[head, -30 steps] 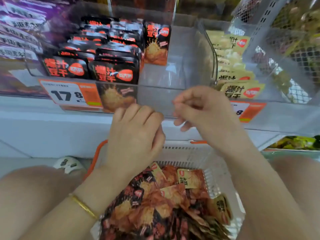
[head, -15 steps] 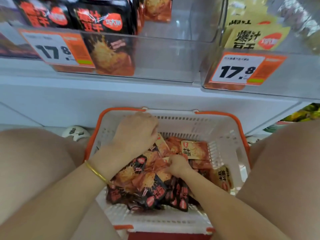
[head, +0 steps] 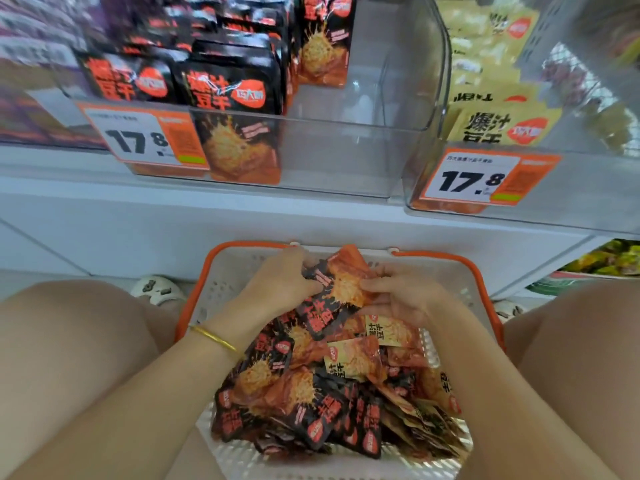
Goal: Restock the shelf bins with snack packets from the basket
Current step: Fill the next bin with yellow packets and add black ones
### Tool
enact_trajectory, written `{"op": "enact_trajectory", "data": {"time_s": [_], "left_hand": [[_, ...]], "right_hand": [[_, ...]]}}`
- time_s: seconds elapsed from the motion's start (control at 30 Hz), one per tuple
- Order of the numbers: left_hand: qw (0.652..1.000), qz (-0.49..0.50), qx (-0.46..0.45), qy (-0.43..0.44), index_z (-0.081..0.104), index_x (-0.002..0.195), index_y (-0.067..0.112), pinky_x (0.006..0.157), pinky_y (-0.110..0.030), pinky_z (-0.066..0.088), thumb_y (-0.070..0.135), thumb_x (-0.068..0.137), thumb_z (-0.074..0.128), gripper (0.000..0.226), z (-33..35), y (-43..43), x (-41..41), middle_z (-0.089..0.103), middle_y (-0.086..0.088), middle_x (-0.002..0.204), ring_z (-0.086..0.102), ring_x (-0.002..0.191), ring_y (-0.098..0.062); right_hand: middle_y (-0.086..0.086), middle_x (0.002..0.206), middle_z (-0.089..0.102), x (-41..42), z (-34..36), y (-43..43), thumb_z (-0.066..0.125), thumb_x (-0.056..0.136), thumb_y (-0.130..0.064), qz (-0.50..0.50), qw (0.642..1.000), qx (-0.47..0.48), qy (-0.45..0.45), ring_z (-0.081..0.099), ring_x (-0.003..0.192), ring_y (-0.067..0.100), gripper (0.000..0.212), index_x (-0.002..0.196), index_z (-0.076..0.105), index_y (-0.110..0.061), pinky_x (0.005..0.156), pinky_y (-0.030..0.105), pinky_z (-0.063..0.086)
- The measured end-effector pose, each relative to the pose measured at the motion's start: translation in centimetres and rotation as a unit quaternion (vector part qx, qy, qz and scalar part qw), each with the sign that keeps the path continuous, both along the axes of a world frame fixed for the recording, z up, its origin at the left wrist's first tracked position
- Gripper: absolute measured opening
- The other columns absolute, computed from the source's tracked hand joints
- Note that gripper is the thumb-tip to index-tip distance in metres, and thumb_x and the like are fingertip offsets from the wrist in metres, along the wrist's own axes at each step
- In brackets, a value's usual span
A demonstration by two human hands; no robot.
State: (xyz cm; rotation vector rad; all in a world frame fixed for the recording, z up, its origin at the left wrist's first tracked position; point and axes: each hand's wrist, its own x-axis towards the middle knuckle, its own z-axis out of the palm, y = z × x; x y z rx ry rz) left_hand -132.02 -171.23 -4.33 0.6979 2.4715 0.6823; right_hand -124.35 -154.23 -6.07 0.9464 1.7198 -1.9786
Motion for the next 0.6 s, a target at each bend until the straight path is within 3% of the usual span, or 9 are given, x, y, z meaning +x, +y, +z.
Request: {"op": "enact_trajectory", "data": {"time_s": [0.03, 0.1, 0.17, 0.23, 0.27, 0.37, 0.47, 0.53, 0.6], "left_hand": [[1.0, -0.002, 0.021, 0.02, 0.057, 0.086, 0.014, 0.058, -0.02, 0.03, 0.016, 0.086, 0.064, 0.007, 0.8, -0.1, 0.0, 0.051, 0.006, 0.078, 0.051, 0.08, -0.017], [0.996, -0.05, 0.021, 0.066, 0.061, 0.089, 0.019, 0.062, -0.023, 0.032, 0.017, 0.087, 0.064, 0.004, 2.4, -0.5, 0.0, 0.051, 0.011, 0.082, 0.052, 0.088, -0.016], [0.991, -0.098, 0.008, 0.092, 0.068, 0.101, 0.023, 0.077, -0.029, 0.042, 0.02, 0.087, 0.065, 0.015, 4.1, -0.8, -0.1, 0.06, 0.007, 0.095, 0.055, 0.095, -0.015], [0.988, -0.095, 0.069, 0.097, 0.069, 0.1, 0.024, 0.08, -0.032, 0.046, 0.021, 0.082, 0.069, 0.018, 6.0, -1.1, -0.2, 0.064, 0.005, 0.09, 0.057, 0.086, -0.012], [0.985, -0.086, 0.109, 0.104, 0.068, 0.099, 0.024, 0.078, -0.027, 0.046, 0.019, 0.079, 0.072, 0.02, 7.1, -1.2, -0.4, 0.062, 0.007, 0.085, 0.056, 0.081, -0.009], [0.966, -0.037, 0.231, 0.112, 0.064, 0.103, 0.025, 0.08, -0.006, 0.041, 0.017, 0.077, 0.076, 0.03, 10.7, -1.4, -1.6, 0.058, 0.018, 0.091, 0.057, 0.085, 0.002], [0.893, 0.049, 0.373, 0.247, 0.06, 0.11, 0.019, 0.084, -0.009, 0.043, 0.022, 0.086, 0.064, 0.025, 14.0, -1.6, -3.8, 0.059, 0.017, 0.091, 0.057, 0.086, 0.006], [0.842, 0.092, 0.372, 0.38, 0.059, 0.115, 0.011, 0.091, -0.019, 0.042, 0.024, 0.092, 0.05, 0.028, 15.2, -1.7, -6.0, 0.062, 0.009, 0.102, 0.058, 0.096, -0.003], [0.845, 0.088, 0.279, 0.448, 0.062, 0.115, 0.008, 0.096, -0.033, 0.041, 0.03, 0.094, 0.04, 0.038, 15.4, -1.6, -8.2, 0.065, -0.004, 0.112, 0.057, 0.107, -0.021]], "right_hand": [[0.008, 0.091, 0.065, 0.1, 0.1, -0.1, 0.066, 0.086, -0.006, 0.052, 0.992, 0.116, -0.007, 0.065, 0.083, 0.021, 0.013, 0.094, 0.056, -0.009, 0.081, 0.035, 0.055], [0.003, 0.118, 0.058, 0.0, 0.8, -0.2, 0.074, 0.08, -0.017, 0.157, 0.926, 0.342, 0.028, 0.055, 0.109, 0.018, 0.049, 0.123, 0.053, -0.011, 0.092, 0.027, 0.042], [-0.005, 0.124, 0.056, 0.0, 2.6, -0.6, 0.076, 0.078, -0.021, 0.229, 0.886, 0.388, 0.107, 0.051, 0.113, 0.009, 0.056, 0.129, 0.052, -0.017, 0.091, 0.021, 0.037], [-0.007, 0.098, 0.064, 0.0, 4.5, -1.1, 0.077, 0.076, -0.022, 0.284, 0.873, 0.364, 0.156, 0.057, 0.089, 0.001, 0.029, 0.102, 0.064, -0.018, 0.079, 0.024, 0.042], [-0.005, 0.086, 0.064, 0.0, 5.3, -1.3, 0.078, 0.074, -0.02, 0.284, 0.886, 0.323, 0.171, 0.057, 0.079, 0.002, 0.023, 0.091, 0.065, -0.011, 0.074, 0.028, 0.045], [0.011, 0.084, 0.065, -0.3, 9.0, -1.9, 0.079, 0.071, -0.009, 0.23, 0.932, 0.161, 0.228, 0.062, 0.077, 0.017, 0.032, 0.093, 0.062, 0.007, 0.073, 0.038, 0.054], [0.006, 0.073, 0.068, -2.0, 14.9, -2.7, 0.074, 0.067, -0.008, 0.142, 0.935, 0.109, 0.305, 0.065, 0.063, 0.014, 0.017, 0.082, 0.067, -0.005, 0.056, 0.024, 0.053], [-0.002, 0.067, 0.067, -4.1, 18.1, -2.9, 0.075, 0.071, -0.01, 0.029, 0.909, 0.199, 0.364, 0.061, 0.055, 0.008, 0.012, 0.077, 0.066, -0.014, 0.049, 0.015, 0.046], [-0.003, 0.08, 0.064, -7.8, 20.0, -2.7, 0.073, 0.078, -0.013, -0.048, 0.834, 0.411, 0.365, 0.058, 0.067, 0.009, 0.017, 0.093, 0.064, -0.014, 0.054, 0.015, 0.042]]}}
